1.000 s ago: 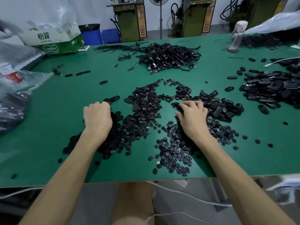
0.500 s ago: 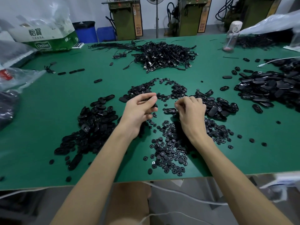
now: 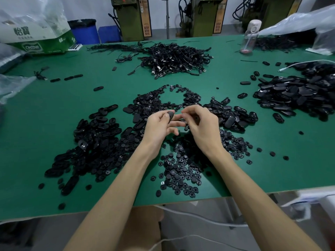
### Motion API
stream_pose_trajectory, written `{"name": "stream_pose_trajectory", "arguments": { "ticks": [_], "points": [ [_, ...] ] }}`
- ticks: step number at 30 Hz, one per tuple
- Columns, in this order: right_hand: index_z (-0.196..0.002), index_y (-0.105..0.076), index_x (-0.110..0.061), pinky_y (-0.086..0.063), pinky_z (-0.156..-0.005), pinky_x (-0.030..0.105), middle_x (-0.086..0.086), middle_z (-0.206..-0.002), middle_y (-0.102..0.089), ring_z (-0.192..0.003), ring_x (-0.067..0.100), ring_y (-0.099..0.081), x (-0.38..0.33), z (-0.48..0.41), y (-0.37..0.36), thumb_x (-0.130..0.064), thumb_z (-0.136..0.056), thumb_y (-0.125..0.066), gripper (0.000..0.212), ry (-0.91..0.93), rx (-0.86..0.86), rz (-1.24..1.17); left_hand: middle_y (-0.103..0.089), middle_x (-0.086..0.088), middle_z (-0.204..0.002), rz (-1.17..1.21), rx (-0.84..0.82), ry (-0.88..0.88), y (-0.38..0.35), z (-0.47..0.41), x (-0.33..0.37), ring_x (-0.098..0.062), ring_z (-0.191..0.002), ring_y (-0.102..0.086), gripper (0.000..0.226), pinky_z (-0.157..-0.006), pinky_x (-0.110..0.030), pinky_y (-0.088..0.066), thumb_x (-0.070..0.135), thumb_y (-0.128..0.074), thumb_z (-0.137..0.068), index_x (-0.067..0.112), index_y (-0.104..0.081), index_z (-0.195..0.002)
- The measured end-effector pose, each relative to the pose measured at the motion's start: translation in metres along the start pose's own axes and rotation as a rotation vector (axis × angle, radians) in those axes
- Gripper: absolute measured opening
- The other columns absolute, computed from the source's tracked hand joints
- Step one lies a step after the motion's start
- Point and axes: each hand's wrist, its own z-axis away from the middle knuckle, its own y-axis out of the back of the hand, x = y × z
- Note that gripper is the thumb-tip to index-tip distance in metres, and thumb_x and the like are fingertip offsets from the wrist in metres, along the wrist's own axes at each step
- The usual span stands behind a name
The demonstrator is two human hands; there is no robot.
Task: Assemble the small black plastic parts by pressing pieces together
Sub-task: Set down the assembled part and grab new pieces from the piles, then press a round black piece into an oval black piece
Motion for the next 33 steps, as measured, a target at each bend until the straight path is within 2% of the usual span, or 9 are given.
{"name": "stream_pose_trajectory", "arguments": {
  "ticks": [2,6,8,12,16,20,22,27,33],
  "points": [
    [-0.103,-0.072,-0.014,-0.052,-0.082,0.023,-0.009,-0.093,-0.071,-0.091,0.009,-0.066,-0.001,-0.001,0.001,-0.014,-0.099,-0.068,0.006,-0.032,0.018,-0.052,-0.079,-0.013,-0.101,-0.017,-0.004,-0.051,0.000,0.003,-0.003,-0.025,-0.083,-0.077,0.025,-0.059,-0.025,-0.057,0.008,-0.040,-0.112,-0.005,-0.052,-0.129],
    [-0.101,-0.073,-0.012,-0.045,-0.078,0.007,-0.014,-0.087,-0.070,-0.085,-0.005,-0.065,-0.003,-0.001,0.004,-0.012,-0.098,-0.069,0.005,-0.066,0.061,-0.107,-0.070,-0.024,-0.117,-0.058,-0.009,-0.111,-0.001,0.006,-0.004,-0.029,-0.092,-0.077,0.026,-0.065,-0.027,-0.059,0.005,-0.038,-0.112,-0.007,-0.055,-0.128],
    [-0.100,-0.073,-0.013,-0.045,-0.077,0.009,-0.011,-0.086,-0.070,-0.084,0.000,-0.065,-0.004,-0.001,0.005,-0.014,-0.099,-0.069,0.004,-0.074,0.061,-0.105,-0.068,-0.025,-0.120,-0.078,0.007,-0.126,0.000,0.006,-0.005,-0.027,-0.089,-0.077,0.027,-0.065,-0.027,-0.059,0.003,-0.040,-0.111,-0.006,-0.060,-0.125],
    [-0.099,-0.073,-0.014,-0.048,-0.076,0.016,-0.011,-0.086,-0.069,-0.080,0.003,-0.063,-0.006,0.000,0.006,-0.014,-0.098,-0.069,0.004,-0.053,0.022,-0.110,-0.072,-0.019,-0.113,-0.093,0.023,-0.159,0.003,0.008,-0.005,-0.021,-0.083,-0.077,0.024,-0.063,-0.026,-0.059,0.002,-0.047,-0.108,-0.002,-0.066,-0.122],
    [-0.099,-0.074,-0.014,-0.046,-0.075,0.013,-0.011,-0.087,-0.071,-0.080,0.001,-0.063,-0.007,0.001,0.008,-0.014,-0.097,-0.070,0.005,-0.078,0.002,-0.167,-0.072,-0.022,-0.107,-0.067,0.055,-0.149,0.005,0.009,-0.005,-0.023,-0.083,-0.078,0.017,-0.060,-0.025,-0.057,0.001,-0.057,-0.104,-0.004,-0.065,-0.118],
    [-0.107,-0.074,-0.012,-0.047,-0.078,0.013,-0.006,-0.092,-0.074,-0.086,0.001,-0.066,-0.008,0.000,0.009,-0.009,-0.095,-0.071,0.013,-0.104,-0.009,-0.201,-0.075,-0.007,-0.085,-0.142,0.116,-0.178,0.005,0.009,-0.009,-0.014,-0.071,-0.072,0.010,-0.049,-0.020,-0.045,0.004,-0.066,-0.099,0.007,-0.074,-0.105],
    [-0.110,-0.073,-0.012,-0.050,-0.081,0.015,-0.004,-0.095,-0.075,-0.089,0.003,-0.069,-0.007,0.000,0.010,-0.009,-0.094,-0.073,0.016,-0.118,-0.011,-0.231,-0.076,-0.002,-0.080,-0.175,0.137,-0.196,0.005,0.008,-0.011,-0.011,-0.068,-0.069,0.014,-0.049,-0.019,-0.043,0.004,-0.065,-0.100,0.010,-0.076,-0.106],
    [-0.101,-0.077,-0.015,-0.051,-0.082,0.018,-0.008,-0.091,-0.075,-0.086,0.005,-0.068,-0.003,-0.002,0.010,-0.012,-0.093,-0.074,0.008,-0.129,-0.016,-0.228,-0.074,-0.014,-0.112,-0.151,0.128,-0.178,0.006,0.004,-0.011,-0.019,-0.092,-0.078,0.032,-0.067,-0.023,-0.059,-0.008,-0.045,-0.105,0.002,-0.068,-0.127],
    [-0.099,-0.079,-0.016,-0.049,-0.082,0.018,-0.007,-0.094,-0.075,-0.088,0.005,-0.066,-0.001,-0.002,0.010,-0.013,-0.094,-0.073,0.008,-0.117,-0.024,-0.210,-0.073,-0.016,-0.117,-0.141,0.127,-0.182,0.006,0.002,-0.015,-0.020,-0.095,-0.078,0.030,-0.071,-0.026,-0.061,-0.006,-0.048,-0.104,0.002,-0.066,-0.127]
  ]
}}
